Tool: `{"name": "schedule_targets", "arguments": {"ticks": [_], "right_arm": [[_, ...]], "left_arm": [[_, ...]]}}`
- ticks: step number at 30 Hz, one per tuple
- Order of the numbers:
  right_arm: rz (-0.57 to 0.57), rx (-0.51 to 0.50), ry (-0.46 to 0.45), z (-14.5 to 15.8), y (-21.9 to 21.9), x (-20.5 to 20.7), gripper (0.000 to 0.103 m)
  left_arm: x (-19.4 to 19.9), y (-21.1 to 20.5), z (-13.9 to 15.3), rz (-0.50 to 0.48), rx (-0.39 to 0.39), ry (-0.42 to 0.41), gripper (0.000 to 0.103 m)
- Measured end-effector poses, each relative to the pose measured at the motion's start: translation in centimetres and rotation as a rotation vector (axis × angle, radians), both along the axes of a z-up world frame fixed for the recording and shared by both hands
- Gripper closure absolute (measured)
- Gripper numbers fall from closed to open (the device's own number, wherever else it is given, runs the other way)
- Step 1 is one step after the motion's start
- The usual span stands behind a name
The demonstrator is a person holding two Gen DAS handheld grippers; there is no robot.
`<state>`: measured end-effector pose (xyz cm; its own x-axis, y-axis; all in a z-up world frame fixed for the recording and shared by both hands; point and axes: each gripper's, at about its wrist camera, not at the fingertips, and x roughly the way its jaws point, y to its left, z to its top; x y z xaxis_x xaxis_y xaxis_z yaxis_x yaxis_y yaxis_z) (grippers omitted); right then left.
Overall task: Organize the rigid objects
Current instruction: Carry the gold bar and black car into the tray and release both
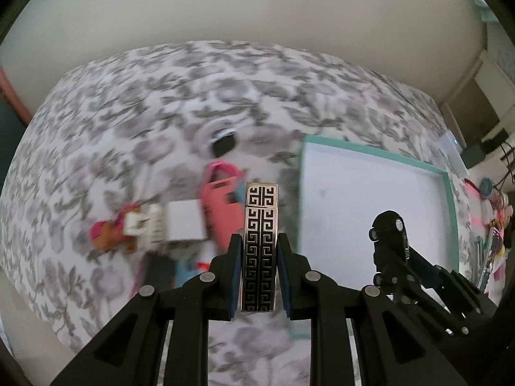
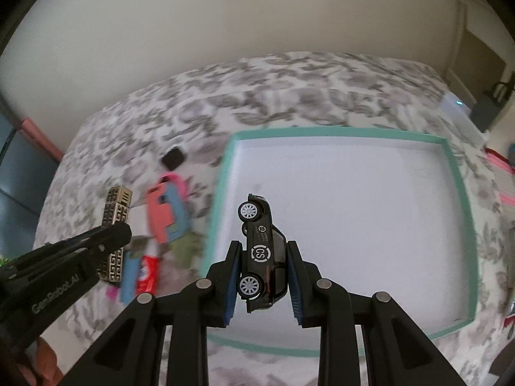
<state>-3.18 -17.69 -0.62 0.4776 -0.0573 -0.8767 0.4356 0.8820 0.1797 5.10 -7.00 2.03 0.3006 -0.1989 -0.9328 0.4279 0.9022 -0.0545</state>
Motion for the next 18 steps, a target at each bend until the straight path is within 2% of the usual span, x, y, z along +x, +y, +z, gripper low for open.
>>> {"name": "schedule_targets", "arguments": {"ticks": [5, 14, 18], "right_arm": [[-0.081, -0.009, 0.026, -0.7, -3.5, -0.8, 0.074], [-0.230, -0.113, 0.087, -1.1, -9.1, -2.6, 0.074], [-0.255, -0.138, 0.113, -1.7, -10.5, -2.9, 0.074]], "left_arm": [[0.2, -3.4, -0.4, -0.024, 0.003, 0.009, 0.081], [0.0, -9.0, -2.2, -0.081, 0.005, 0.027, 0.081], [-0.6, -10.6, -3.1, -0.112, 0.003, 0.032, 0.081]]}}
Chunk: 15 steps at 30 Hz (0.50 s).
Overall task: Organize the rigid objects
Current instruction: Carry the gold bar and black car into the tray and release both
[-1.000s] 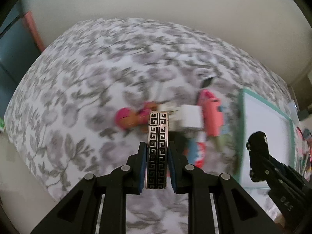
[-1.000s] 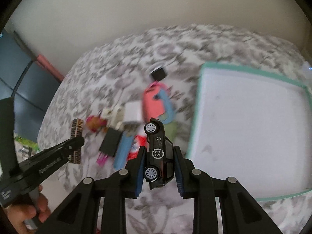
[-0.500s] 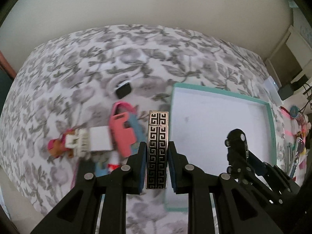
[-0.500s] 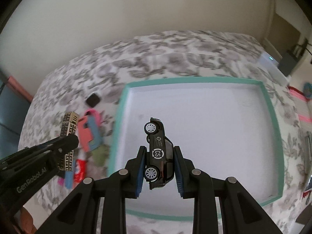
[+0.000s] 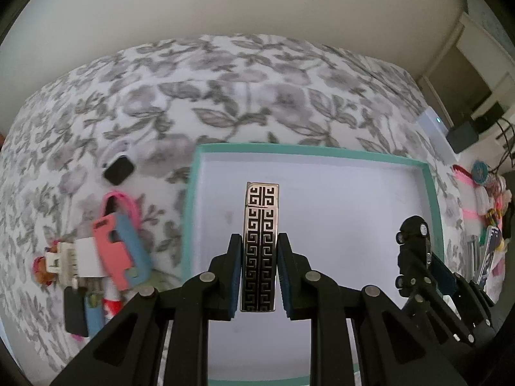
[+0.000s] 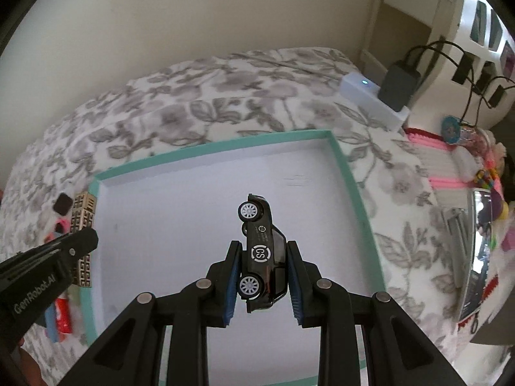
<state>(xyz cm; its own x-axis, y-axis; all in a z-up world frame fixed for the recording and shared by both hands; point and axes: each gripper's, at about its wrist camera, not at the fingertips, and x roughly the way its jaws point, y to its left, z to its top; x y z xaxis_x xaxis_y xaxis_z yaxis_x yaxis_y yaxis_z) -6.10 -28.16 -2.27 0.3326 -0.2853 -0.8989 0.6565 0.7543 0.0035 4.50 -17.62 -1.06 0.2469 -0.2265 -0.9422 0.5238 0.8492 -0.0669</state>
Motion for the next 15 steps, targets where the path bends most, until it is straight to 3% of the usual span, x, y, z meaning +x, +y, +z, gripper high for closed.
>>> {"name": "schedule_targets", "arguments": {"ticks": [15], "right_arm": [[0.010, 0.004, 0.035, -0.7, 0.0, -0.2, 0.074]], "left_arm": [[-1.2, -0.1, -0.1, -0.015, -0.034, -0.038, 0.080]]}}
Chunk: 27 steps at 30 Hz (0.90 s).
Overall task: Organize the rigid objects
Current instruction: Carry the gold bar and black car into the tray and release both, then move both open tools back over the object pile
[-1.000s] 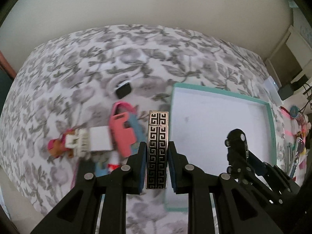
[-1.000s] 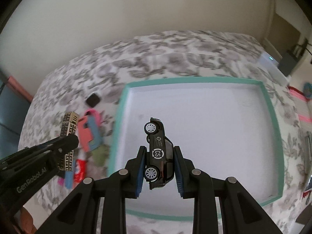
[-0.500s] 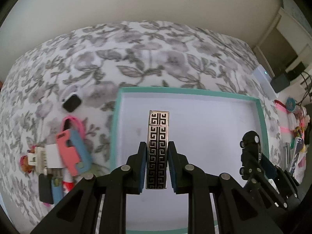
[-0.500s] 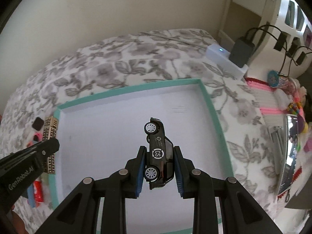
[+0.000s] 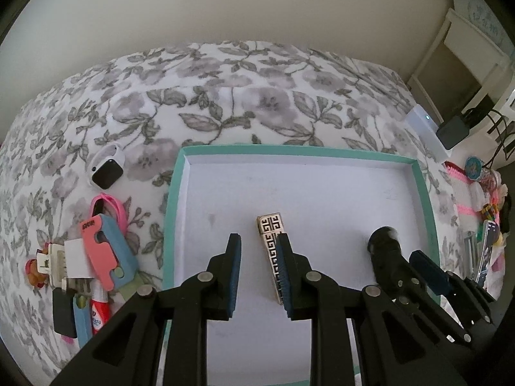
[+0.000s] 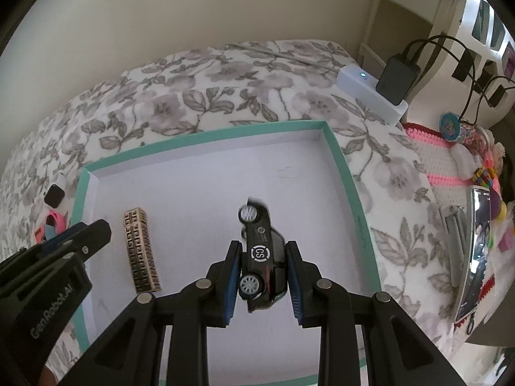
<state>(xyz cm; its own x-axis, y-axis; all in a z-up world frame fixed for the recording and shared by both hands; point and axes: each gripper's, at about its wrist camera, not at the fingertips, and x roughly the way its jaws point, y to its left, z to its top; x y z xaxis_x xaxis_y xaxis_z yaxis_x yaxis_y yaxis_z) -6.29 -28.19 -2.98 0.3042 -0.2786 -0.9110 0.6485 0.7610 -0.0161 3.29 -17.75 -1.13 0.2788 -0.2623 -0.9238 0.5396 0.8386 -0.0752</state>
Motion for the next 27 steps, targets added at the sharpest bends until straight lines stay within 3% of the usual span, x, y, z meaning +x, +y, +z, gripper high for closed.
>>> {"name": "schedule_targets", "arguments": {"ticks": [3, 4, 6, 9, 11, 12, 20, 25, 27], "right_arm": [[0.010, -0.002, -0.004, 0.3, 0.2, 0.1, 0.072], [0.012, 0.000, -0.006, 0.4, 0.3, 0.2, 0.069], [0.011, -0.003, -0.010, 0.5, 0.4, 0.2, 0.050], [0.012, -0.013, -0.012, 0.7, 0.7, 0.3, 0.045], [0.014, -0.026, -0.015, 1.0, 0.9, 0.3, 0.035], [0.015, -0.032, -0.018, 1.1, 0.9, 0.3, 0.029], [0.018, -0.049, -0.053, 1.8, 1.6, 0.3, 0.002], [0.018, -0.045, -0.067, 1.9, 2.1, 0.4, 0.000], [0.020, -0.046, -0.079, 2.1, 2.4, 0.4, 0.000]], "left_arm": [[0.3, 0.6, 0.2, 0.021, 0.006, -0.005, 0.077], [0.4, 0.9, 0.2, 0.031, 0.006, -0.004, 0.071], [0.8, 1.6, 0.2, 0.056, 0.008, -0.005, 0.066], [1.2, 2.4, 0.2, 0.083, 0.017, -0.013, 0.063], [1.5, 3.0, 0.2, 0.103, 0.021, -0.018, 0.043], [1.7, 3.4, 0.2, 0.118, 0.021, -0.021, 0.038], [2.6, 5.9, 0.7, 0.182, 0.039, -0.073, 0.012], [3.1, 7.8, 1.8, 0.208, 0.013, -0.114, 0.012], [3.3, 8.7, 2.6, 0.220, -0.004, -0.137, 0.007]]}}
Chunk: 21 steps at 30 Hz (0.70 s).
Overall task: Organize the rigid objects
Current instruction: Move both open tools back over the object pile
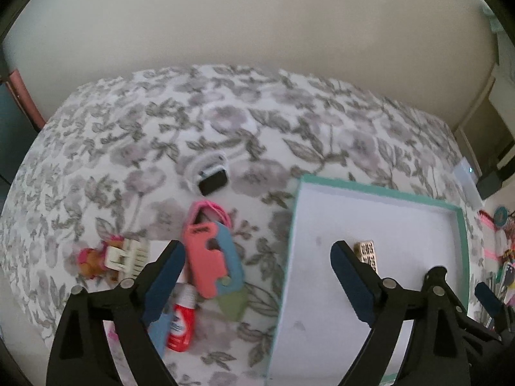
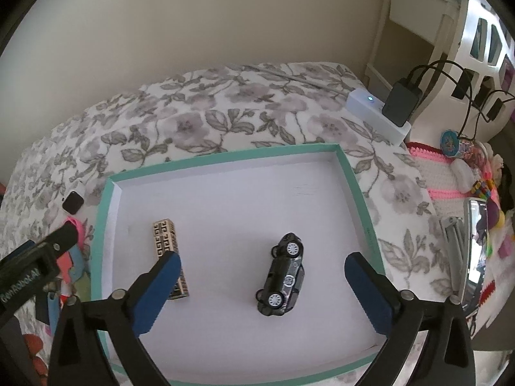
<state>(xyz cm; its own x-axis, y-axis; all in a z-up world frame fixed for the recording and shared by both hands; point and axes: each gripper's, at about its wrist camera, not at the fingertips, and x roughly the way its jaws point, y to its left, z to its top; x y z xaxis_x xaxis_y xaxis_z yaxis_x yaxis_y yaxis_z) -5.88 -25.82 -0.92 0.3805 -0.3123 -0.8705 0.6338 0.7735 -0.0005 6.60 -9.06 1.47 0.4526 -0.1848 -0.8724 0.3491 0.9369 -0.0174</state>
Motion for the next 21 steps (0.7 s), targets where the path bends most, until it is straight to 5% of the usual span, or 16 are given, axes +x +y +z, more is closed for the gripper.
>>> {"name": "schedule_targets", "arguments": {"ticks": [8, 21], "right_arm": [[0.031, -0.010, -0.089, 2.3, 1.9, 0.7, 0.000], [0.265, 0.086, -0.245, 5.3, 9.7, 4.4, 0.000]], "left_arm": [[0.6, 4.2, 4.6, 0.054, -0.019, -0.160, 0.000], [2.4, 13.9, 6.9, 0.241, 0.098, -0.209, 0.000]]}}
